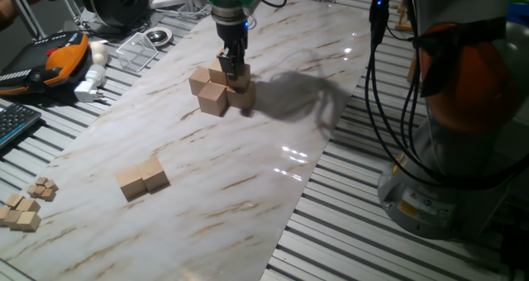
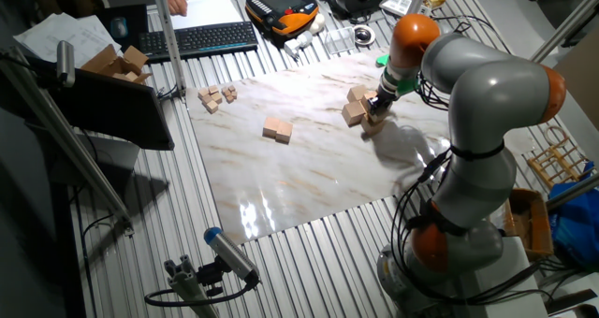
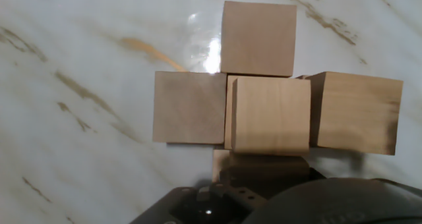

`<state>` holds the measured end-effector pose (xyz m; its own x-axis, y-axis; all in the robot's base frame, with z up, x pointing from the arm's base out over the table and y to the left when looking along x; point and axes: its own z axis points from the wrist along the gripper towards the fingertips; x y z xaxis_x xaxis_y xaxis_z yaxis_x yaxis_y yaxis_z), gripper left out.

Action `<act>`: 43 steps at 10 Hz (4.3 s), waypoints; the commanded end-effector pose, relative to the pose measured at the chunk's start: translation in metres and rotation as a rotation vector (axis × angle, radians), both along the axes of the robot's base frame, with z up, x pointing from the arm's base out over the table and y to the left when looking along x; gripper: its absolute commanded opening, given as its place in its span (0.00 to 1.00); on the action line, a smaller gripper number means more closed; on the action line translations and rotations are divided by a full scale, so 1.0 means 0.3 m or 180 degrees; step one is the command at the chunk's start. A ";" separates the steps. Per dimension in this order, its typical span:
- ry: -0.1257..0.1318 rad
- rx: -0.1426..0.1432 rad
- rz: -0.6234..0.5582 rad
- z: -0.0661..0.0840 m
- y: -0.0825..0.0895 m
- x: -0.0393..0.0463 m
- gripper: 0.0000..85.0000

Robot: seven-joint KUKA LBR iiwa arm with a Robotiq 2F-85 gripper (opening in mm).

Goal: Stack the blocks into a cross shape

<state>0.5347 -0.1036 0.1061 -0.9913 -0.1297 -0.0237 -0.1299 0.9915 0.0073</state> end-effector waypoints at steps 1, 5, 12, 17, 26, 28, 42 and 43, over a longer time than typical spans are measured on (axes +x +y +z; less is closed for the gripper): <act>0.0002 0.0007 -0.0003 -0.007 -0.001 0.000 0.00; -0.0007 0.0027 -0.0018 -0.013 -0.004 0.005 0.00; 0.0055 0.0123 -0.0279 0.000 -0.015 0.018 0.00; 0.0019 0.0067 -0.0344 -0.002 -0.002 0.019 0.00; 0.0043 -0.0009 -0.0232 -0.011 0.008 0.012 0.20; 0.0048 -0.0005 -0.0232 -0.011 0.008 0.012 0.20; 0.0005 -0.0011 -0.0296 -0.008 0.011 0.014 0.60; -0.0010 -0.0010 -0.0311 -0.008 0.012 0.014 0.60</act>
<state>0.5390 -0.1002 0.1037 -0.9991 -0.0327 -0.0271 -0.0328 0.9995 0.0038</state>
